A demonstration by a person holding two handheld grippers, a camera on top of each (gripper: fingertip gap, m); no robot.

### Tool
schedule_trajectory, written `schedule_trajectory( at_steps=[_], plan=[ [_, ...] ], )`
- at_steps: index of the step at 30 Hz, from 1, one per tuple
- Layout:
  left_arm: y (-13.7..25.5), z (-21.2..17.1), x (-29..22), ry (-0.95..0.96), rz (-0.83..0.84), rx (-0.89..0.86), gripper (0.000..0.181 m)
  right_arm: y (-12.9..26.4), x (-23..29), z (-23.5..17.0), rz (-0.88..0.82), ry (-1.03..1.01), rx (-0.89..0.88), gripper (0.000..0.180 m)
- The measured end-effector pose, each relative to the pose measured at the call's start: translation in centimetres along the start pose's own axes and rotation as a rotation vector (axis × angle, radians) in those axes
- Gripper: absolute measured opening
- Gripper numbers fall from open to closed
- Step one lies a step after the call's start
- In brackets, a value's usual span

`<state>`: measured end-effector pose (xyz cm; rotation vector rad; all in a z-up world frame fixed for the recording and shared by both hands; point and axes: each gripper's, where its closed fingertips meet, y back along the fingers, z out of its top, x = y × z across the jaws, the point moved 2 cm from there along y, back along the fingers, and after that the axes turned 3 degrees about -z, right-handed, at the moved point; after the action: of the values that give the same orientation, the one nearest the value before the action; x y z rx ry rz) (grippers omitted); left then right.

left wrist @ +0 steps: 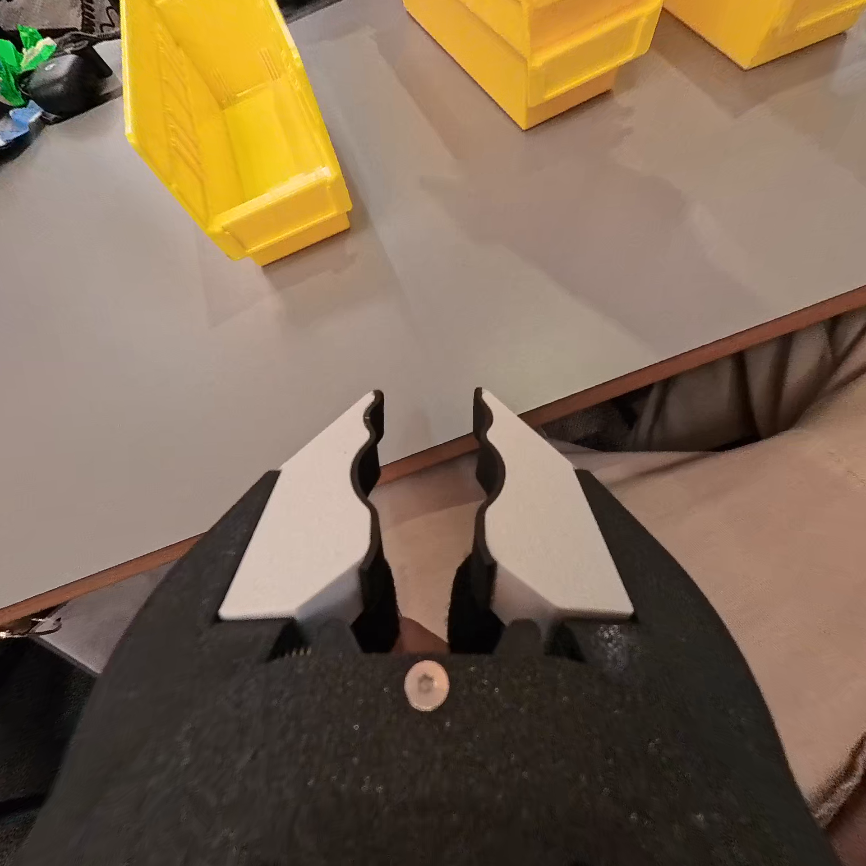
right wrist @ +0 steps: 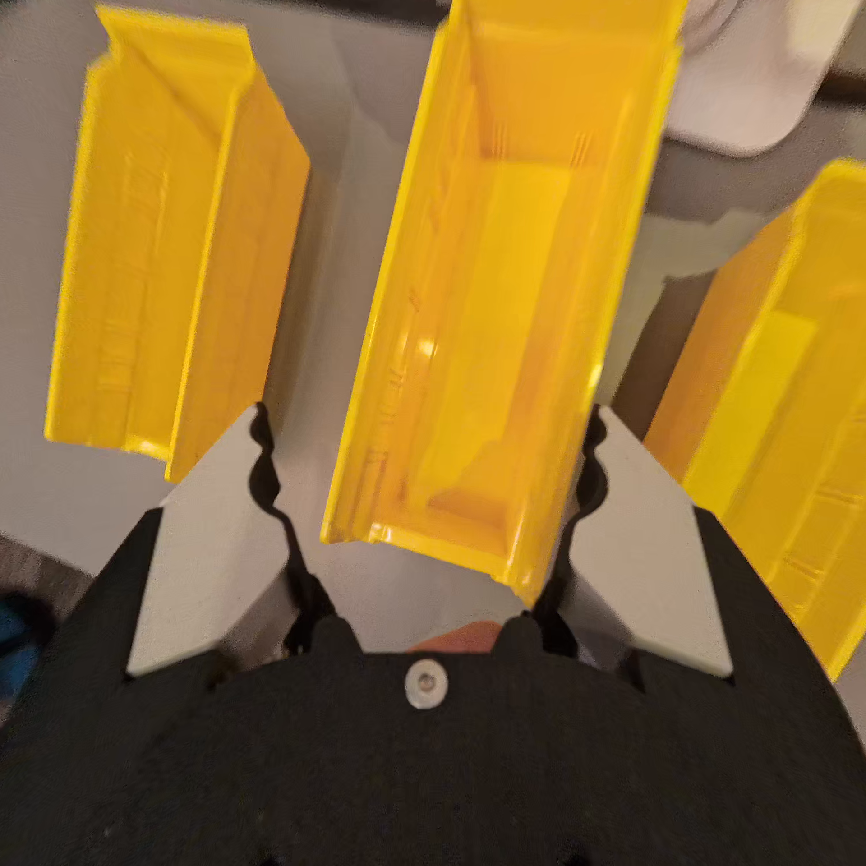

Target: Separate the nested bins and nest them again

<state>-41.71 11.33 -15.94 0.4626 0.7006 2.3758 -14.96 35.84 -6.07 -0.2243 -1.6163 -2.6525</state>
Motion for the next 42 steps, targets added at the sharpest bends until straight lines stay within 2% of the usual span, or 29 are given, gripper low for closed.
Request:
schedule_trajectory(
  at_steps=[2, 8, 12, 16, 21, 27, 36, 39, 42],
  plan=[
    [0.0, -0.1, 0.1, 0.001, -0.001, 0.005, 0.036, -1.6, -0.1, -0.2, -0.02, 0.008, 0.118, 0.146],
    [-0.1, -0.4, 0.1, 0.006, -0.01, 0.014, 0.036, -3.7, -2.5, 2.2, -0.273, 0.096, 0.192, 0.141],
    [-0.3, -0.5, 0.1, 0.017, -0.021, 0.021, 0.036, -5.3, -2.3, 2.4, -0.269, 0.062, 0.251, 0.122],
    [-0.4, -0.5, 0.4, 0.048, -0.033, 0.021, 0.036, -4.7, -2.2, 2.4, -0.284, 0.069, 0.246, 0.098],
    [-0.5, -0.2, 0.2, 0.056, -0.045, 0.014, 0.036, -3.2, -1.9, 1.7, -0.291, 0.024, 0.179, 0.09],
    [0.1, 0.1, -0.3, 0.011, -0.026, -0.002, 0.035, -2.1, -1.3, 2.1, -0.304, 0.01, 0.105, 0.09],
    [-0.1, -0.2, 0.0, 0.027, -0.028, 0.011, 0.036, -3.3, -2.0, 3.8, -0.317, -0.006, -0.008, 0.089],
    [-0.2, -0.3, 0.0, 0.033, -0.035, 0.015, 0.036, -4.6, -2.3, 2.8, -0.315, -0.001, 0.057, 0.092],
    [-0.1, -0.3, -0.1, 0.028, -0.038, 0.016, 0.036, -5.0, -2.2, 2.7, -0.318, 0.016, 0.107, 0.104]
  ],
)
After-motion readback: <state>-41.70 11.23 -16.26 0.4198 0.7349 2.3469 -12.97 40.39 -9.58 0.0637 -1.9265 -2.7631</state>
